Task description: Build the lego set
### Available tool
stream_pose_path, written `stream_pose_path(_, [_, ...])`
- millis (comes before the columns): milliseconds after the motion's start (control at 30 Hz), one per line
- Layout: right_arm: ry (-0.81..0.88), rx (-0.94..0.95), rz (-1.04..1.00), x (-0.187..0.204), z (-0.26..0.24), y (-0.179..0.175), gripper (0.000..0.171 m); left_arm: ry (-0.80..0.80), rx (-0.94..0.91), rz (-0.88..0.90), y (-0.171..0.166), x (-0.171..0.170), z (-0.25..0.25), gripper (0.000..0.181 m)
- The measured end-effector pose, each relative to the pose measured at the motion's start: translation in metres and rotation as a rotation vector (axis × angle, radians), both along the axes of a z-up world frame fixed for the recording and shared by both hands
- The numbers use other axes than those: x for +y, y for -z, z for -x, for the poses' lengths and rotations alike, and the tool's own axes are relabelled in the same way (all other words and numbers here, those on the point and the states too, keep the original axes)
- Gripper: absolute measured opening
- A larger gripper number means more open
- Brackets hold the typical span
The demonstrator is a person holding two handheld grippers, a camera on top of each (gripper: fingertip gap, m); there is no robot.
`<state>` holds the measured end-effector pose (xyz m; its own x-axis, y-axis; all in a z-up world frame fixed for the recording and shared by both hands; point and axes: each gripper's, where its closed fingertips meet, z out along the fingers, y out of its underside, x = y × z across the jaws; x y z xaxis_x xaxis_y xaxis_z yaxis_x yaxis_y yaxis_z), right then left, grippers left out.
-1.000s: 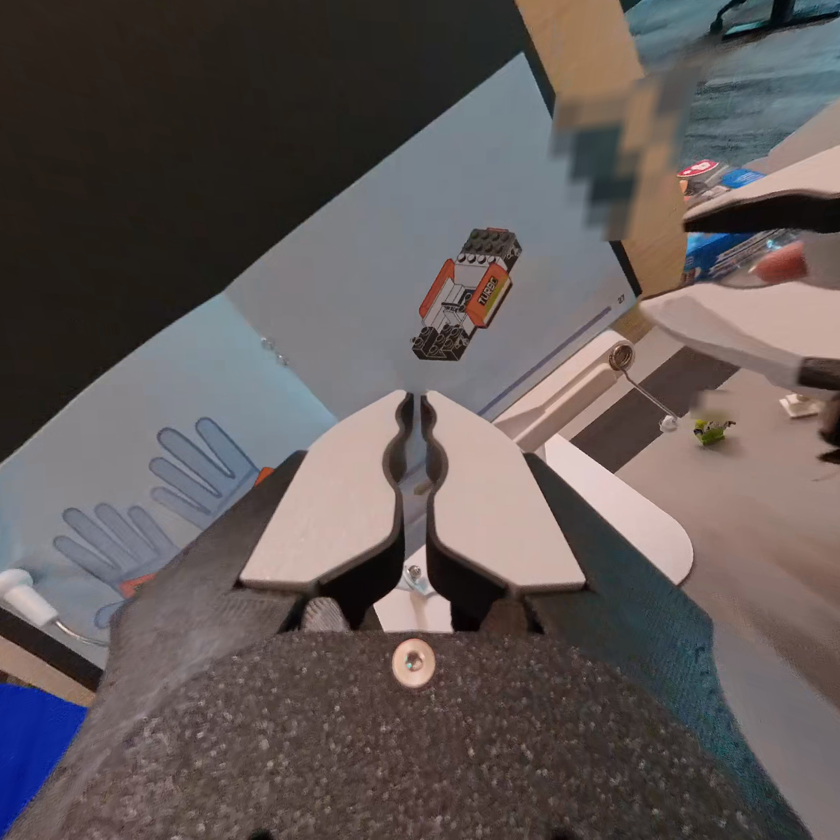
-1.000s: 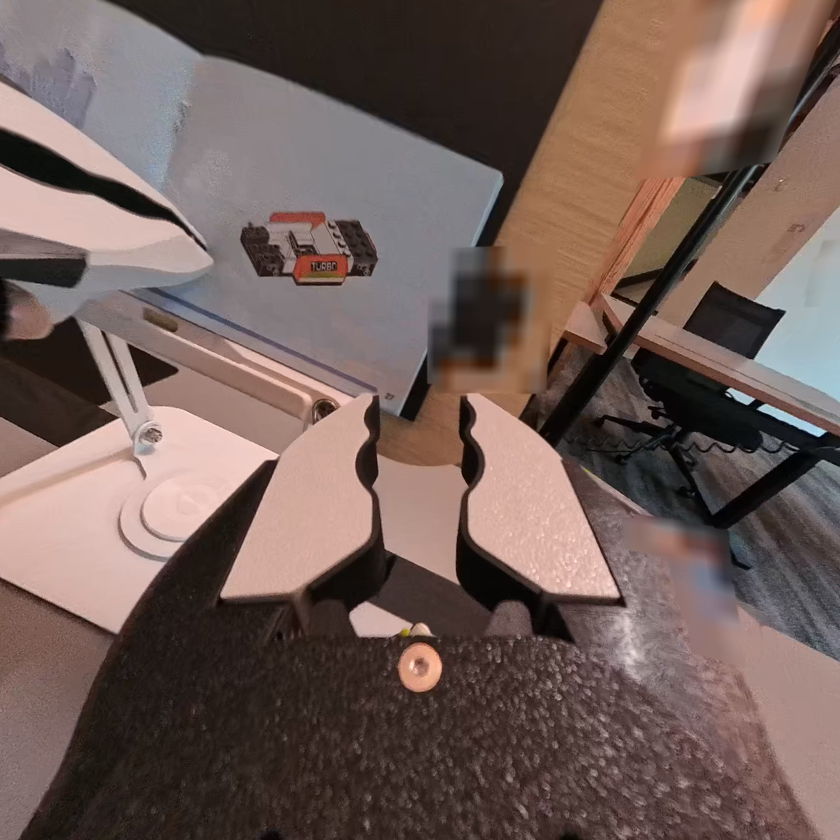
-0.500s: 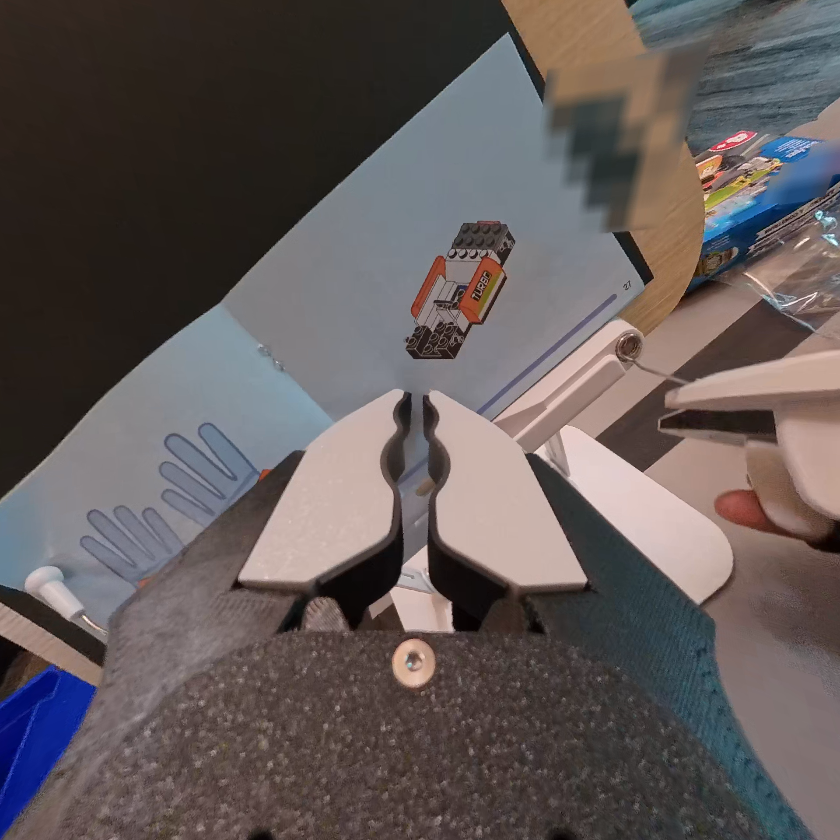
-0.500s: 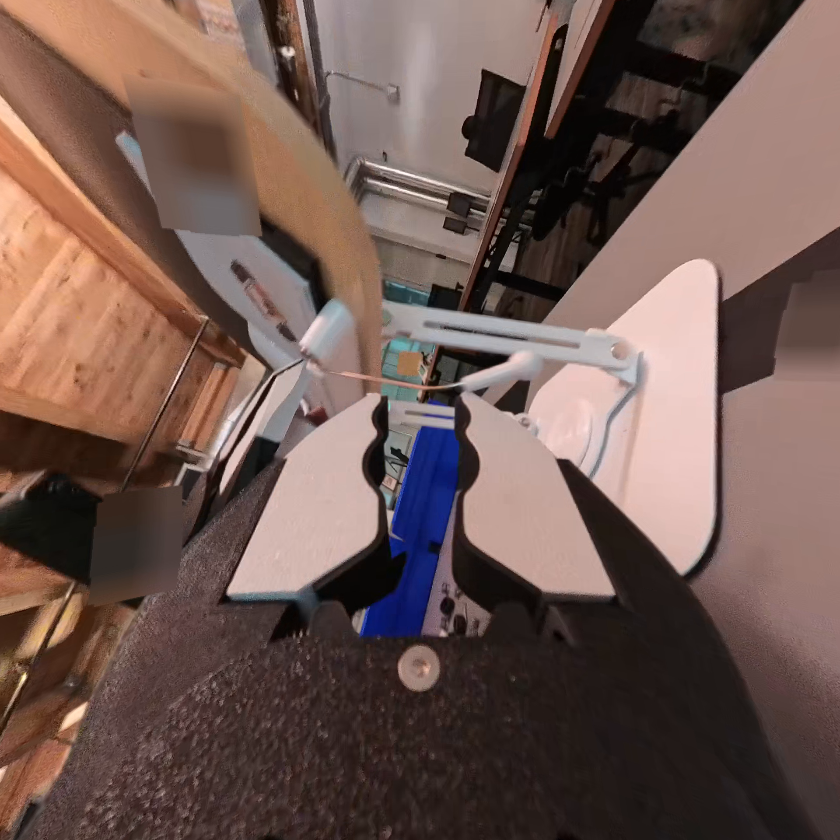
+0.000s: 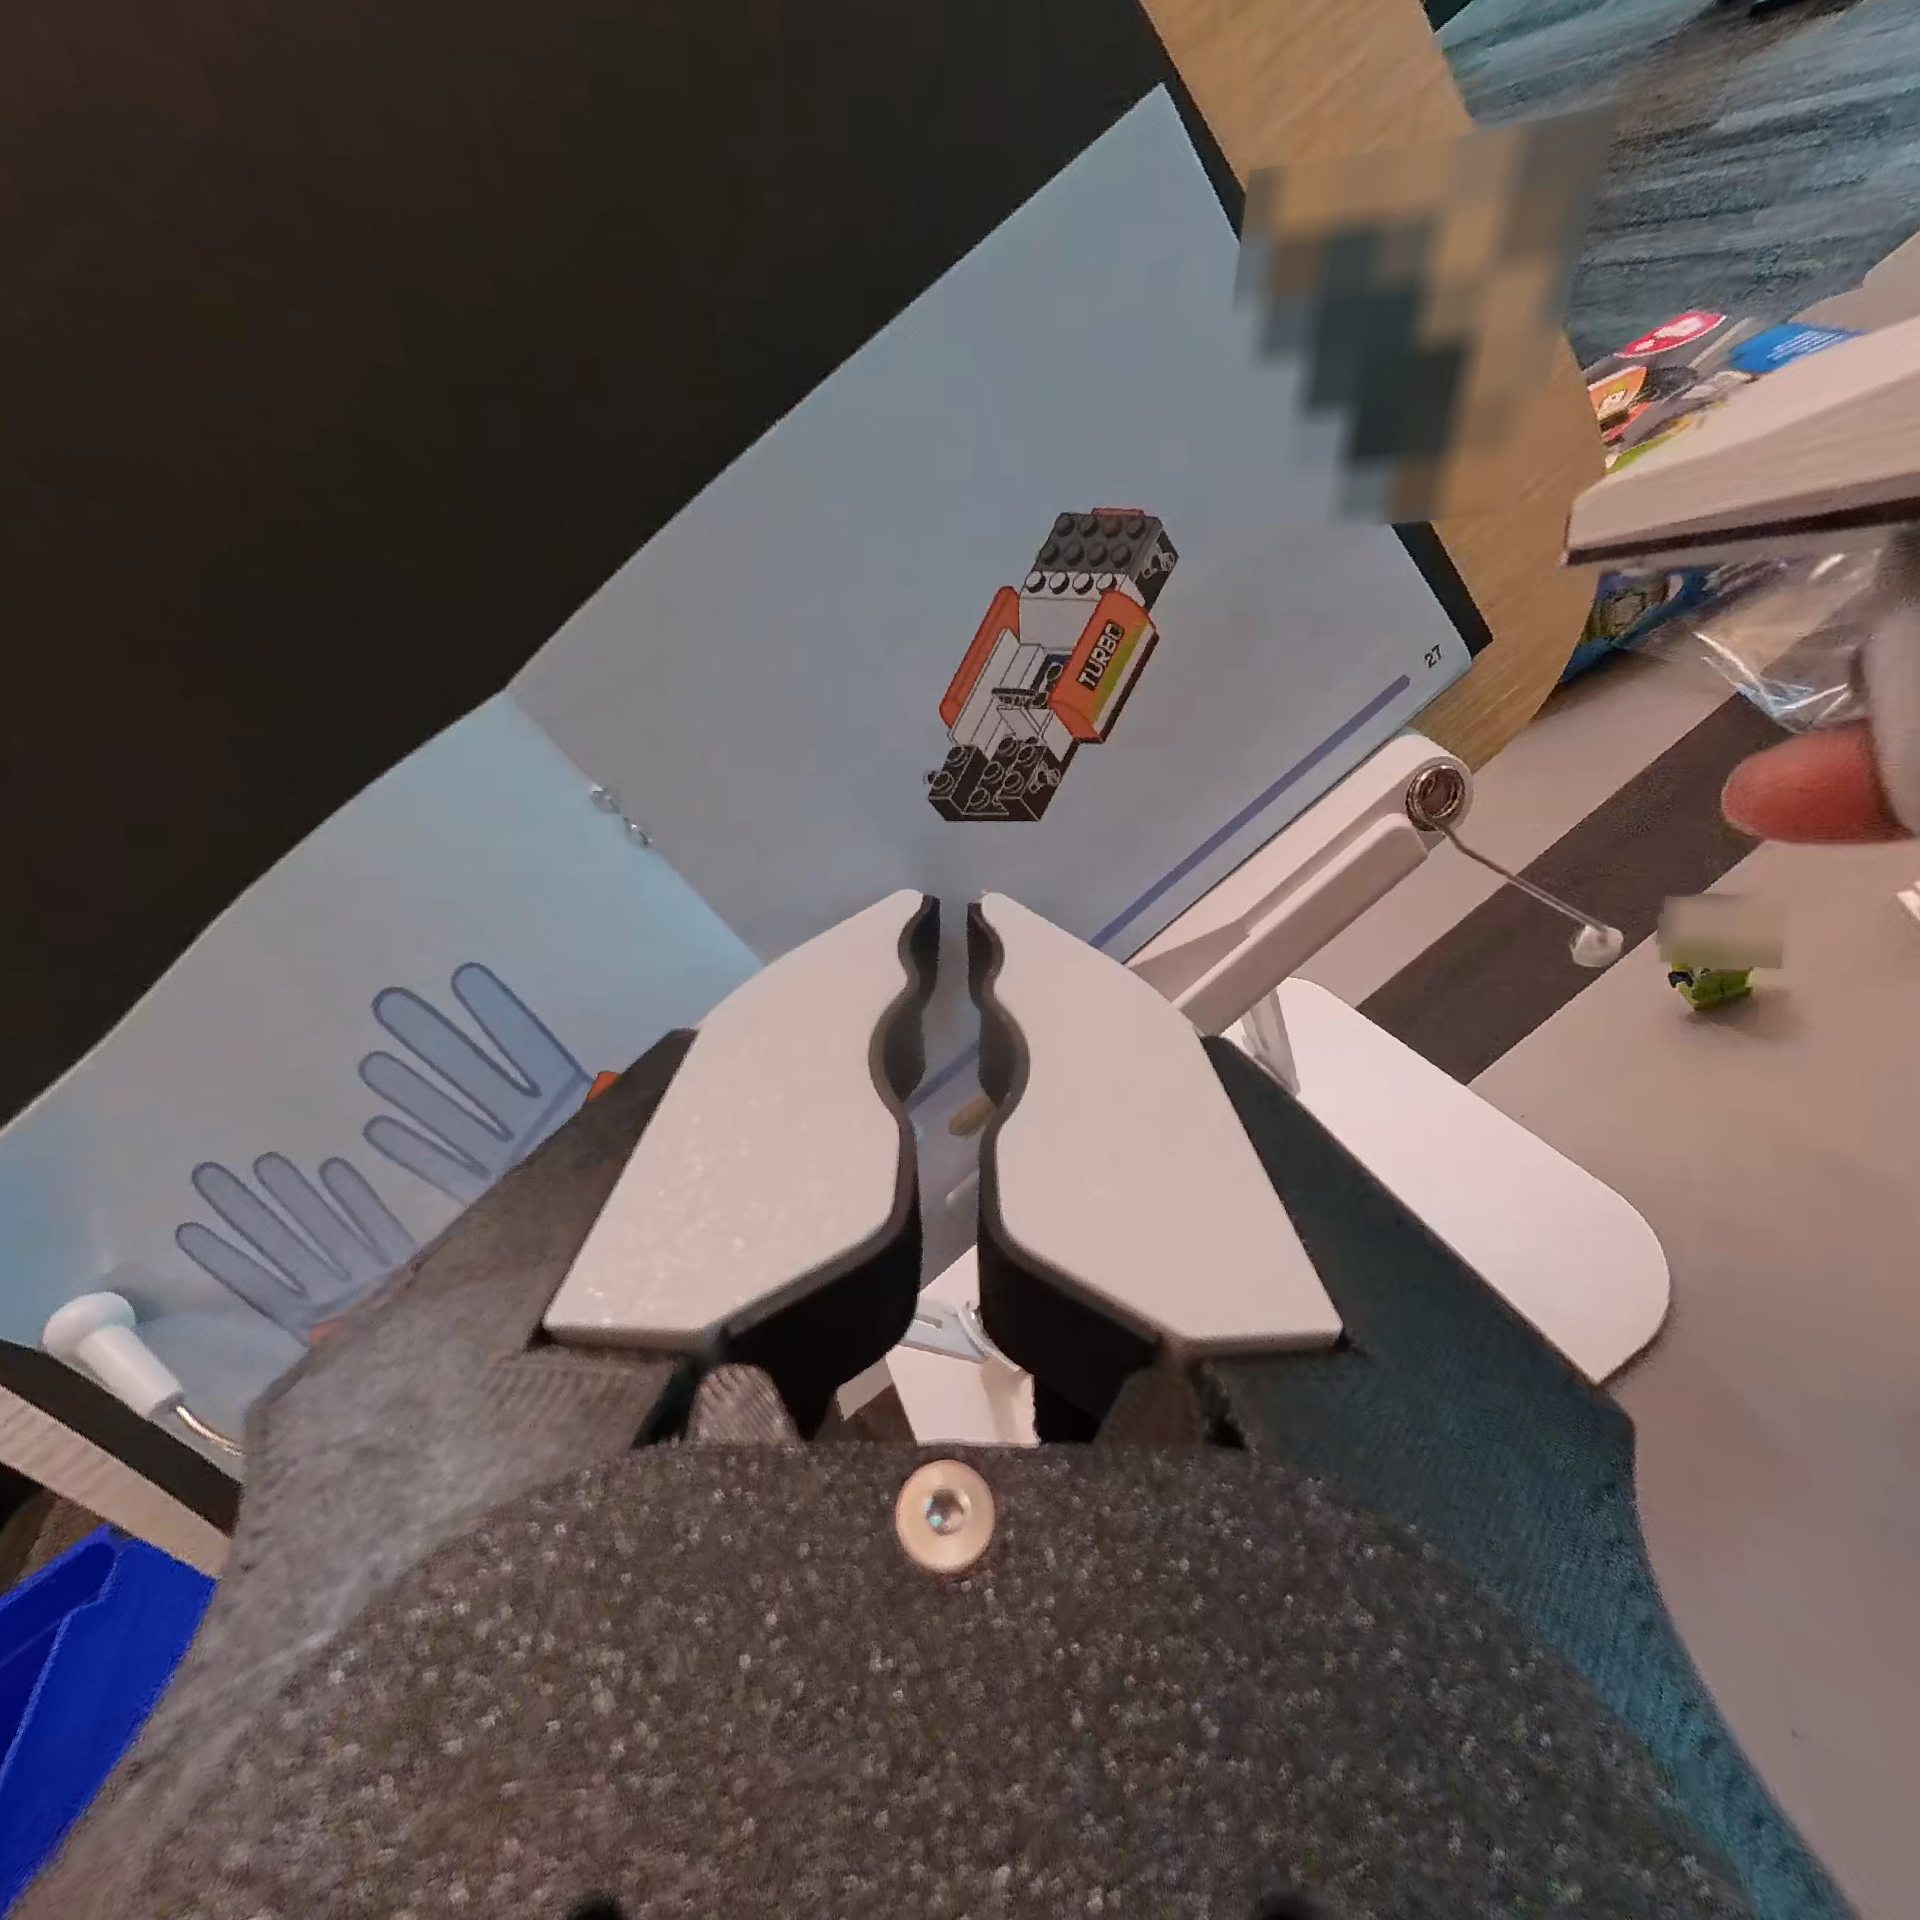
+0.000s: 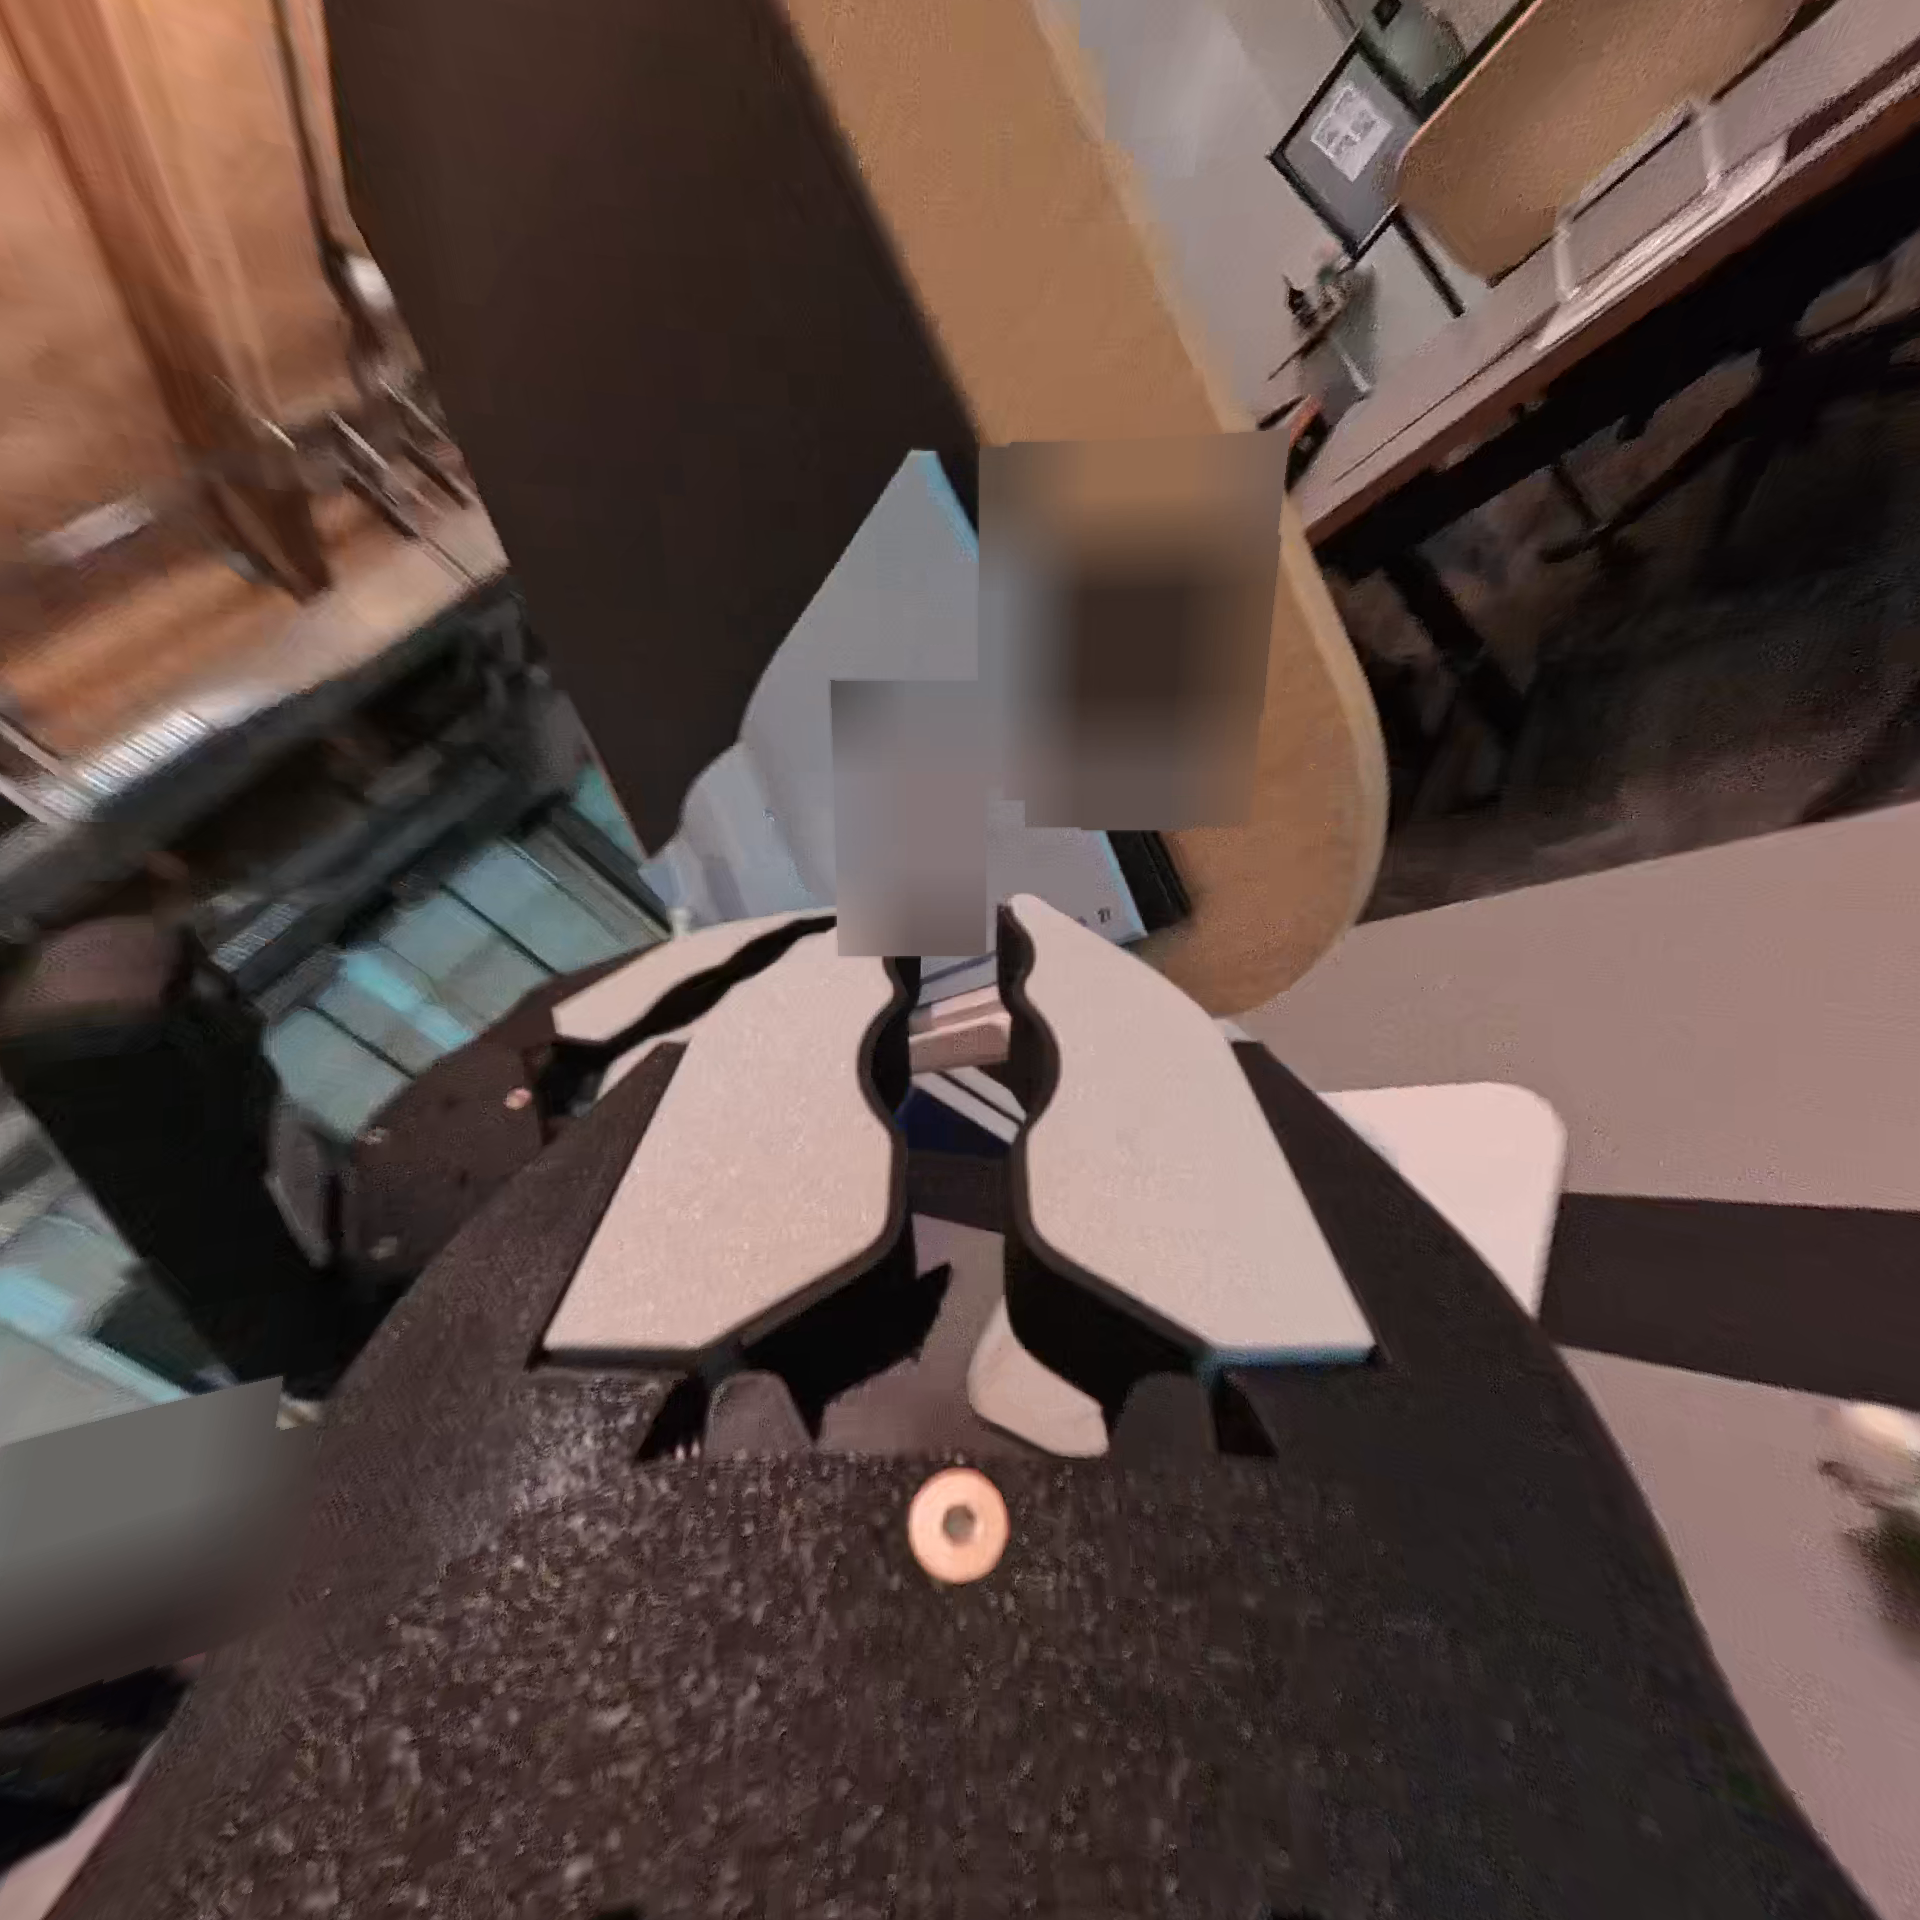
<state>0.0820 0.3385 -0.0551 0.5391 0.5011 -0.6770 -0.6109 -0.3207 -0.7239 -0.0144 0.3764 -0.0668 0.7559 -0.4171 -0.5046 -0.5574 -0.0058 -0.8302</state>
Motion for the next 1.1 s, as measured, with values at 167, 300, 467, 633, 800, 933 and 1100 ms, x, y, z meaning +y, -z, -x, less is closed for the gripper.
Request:
stream_pose_path(167, [0.06, 0.015, 0.121, -0.014, -0.005, 0.036, 0.03, 0.02, -0.005, -0.002, 0.0, 0.0, 0.001, 0.004])
stream_pose_path(300, [-0.115, 0.39, 0.321, -0.025, 0.021, 0.074, 0.044, 0.017, 0.0, -0.003, 0.001, 0.0, 0.001, 0.004])
stream_pose_path(467, [-0.127, 0.676, 0.374, -0.001, 0.017, 0.078, 0.046, 0.018, -0.002, -0.003, 0.001, -0.001, 0.001, 0.005])
stream_pose_path(633, [-0.01, 0.653, 0.25, 0.009, -0.011, 0.057, 0.006, 0.019, 0.007, -0.001, 0.001, 0.0, 0.001, 0.004])
stream_pose_path(800, [0.072, 0.26, 0.12, 0.012, -0.016, 0.026, 0.001, 0.016, 0.017, -0.006, 0.001, 0.001, 0.001, 0.002])
stream_pose_path(933, [0.18, -0.147, 0.007, 0.017, -0.011, 0.016, 0.002, 0.012, 0.009, 0.001, 0.0, 0.001, 0.001, 0.001])
stream_pose_path(1100, [0.225, -0.584, -0.16, 0.024, 0.001, 0.006, 0.002, 0.015, 0.015, -0.002, 0.0, 0.001, 0.001, 0.0])
